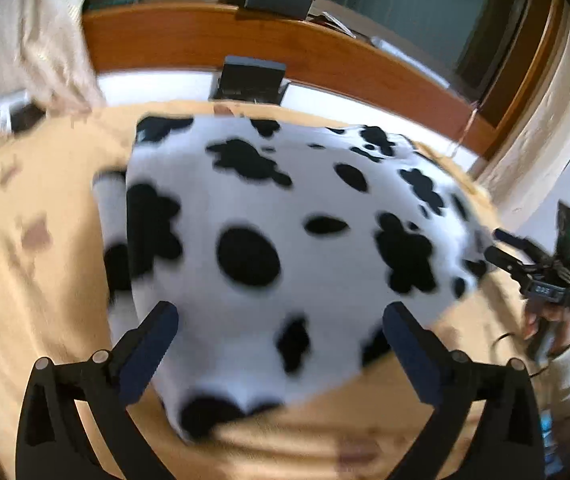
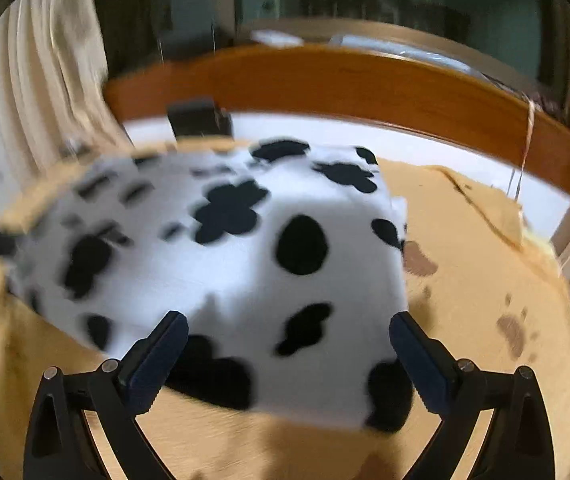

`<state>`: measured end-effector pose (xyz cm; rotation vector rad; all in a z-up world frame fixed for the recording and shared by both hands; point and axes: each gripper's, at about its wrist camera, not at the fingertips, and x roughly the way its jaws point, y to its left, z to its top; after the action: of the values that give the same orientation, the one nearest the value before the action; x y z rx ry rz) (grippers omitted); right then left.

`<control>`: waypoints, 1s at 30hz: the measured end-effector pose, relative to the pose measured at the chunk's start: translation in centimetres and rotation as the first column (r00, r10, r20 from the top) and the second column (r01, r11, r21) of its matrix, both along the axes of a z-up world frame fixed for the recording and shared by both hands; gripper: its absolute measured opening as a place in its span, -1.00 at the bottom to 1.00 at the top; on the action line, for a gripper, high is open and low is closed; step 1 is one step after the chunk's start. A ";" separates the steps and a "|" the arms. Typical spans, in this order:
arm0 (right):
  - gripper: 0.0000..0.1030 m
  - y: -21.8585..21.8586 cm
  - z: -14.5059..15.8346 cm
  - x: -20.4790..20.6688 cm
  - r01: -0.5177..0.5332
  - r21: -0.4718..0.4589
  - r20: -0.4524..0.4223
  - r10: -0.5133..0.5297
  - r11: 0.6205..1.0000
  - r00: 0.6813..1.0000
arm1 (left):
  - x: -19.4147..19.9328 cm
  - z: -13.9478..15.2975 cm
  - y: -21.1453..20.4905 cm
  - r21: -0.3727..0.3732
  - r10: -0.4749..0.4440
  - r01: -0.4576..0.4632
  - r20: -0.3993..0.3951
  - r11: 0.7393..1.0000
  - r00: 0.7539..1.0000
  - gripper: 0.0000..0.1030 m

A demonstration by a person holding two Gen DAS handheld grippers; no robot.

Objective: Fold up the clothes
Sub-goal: 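Lift both open grippers away from the folded fleece bundle, then move both open grippers back down onto the fleece bundle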

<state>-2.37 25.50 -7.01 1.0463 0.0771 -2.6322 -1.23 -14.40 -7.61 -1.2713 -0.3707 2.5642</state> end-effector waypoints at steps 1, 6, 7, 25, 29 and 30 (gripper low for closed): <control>0.98 0.4 0.2 0.6 0.022 -0.037 -0.015 -0.023 0.999 1.000 | 0.8 -0.5 -0.2 0.022 0.002 -0.002 0.011 1.000 1.000 0.99; 0.98 2.8 -0.6 2.8 0.106 -0.171 -0.039 -0.115 0.980 0.993 | 4.8 -1.8 -1.1 0.086 0.022 -0.021 -0.002 0.996 1.000 0.99; 0.98 3.4 -0.8 3.0 0.125 -0.186 -0.033 -0.134 0.974 0.990 | 5.4 -2.1 -1.3 0.106 0.029 -0.029 0.000 0.994 1.000 0.99; 0.98 10.0 -1.8 6.5 0.258 -0.458 0.036 -0.272 0.851 0.961 | 14.6 -4.0 -4.7 0.295 0.149 -0.117 -0.087 0.948 0.985 0.99; 0.98 11.0 -1.9 7.8 0.252 -0.484 0.051 -0.261 0.838 0.964 | 15.6 -3.9 -5.7 0.290 0.136 -0.106 -0.085 0.951 0.987 0.99; 0.98 11.1 -1.8 8.0 0.245 -0.484 0.048 -0.255 0.840 0.966 | 15.6 -3.9 -5.7 0.282 0.129 -0.100 -0.086 0.954 0.988 0.99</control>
<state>5.59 36.55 -8.77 0.8961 -0.7338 -2.6621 14.41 -20.08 -11.49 -1.0399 -0.7721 2.5450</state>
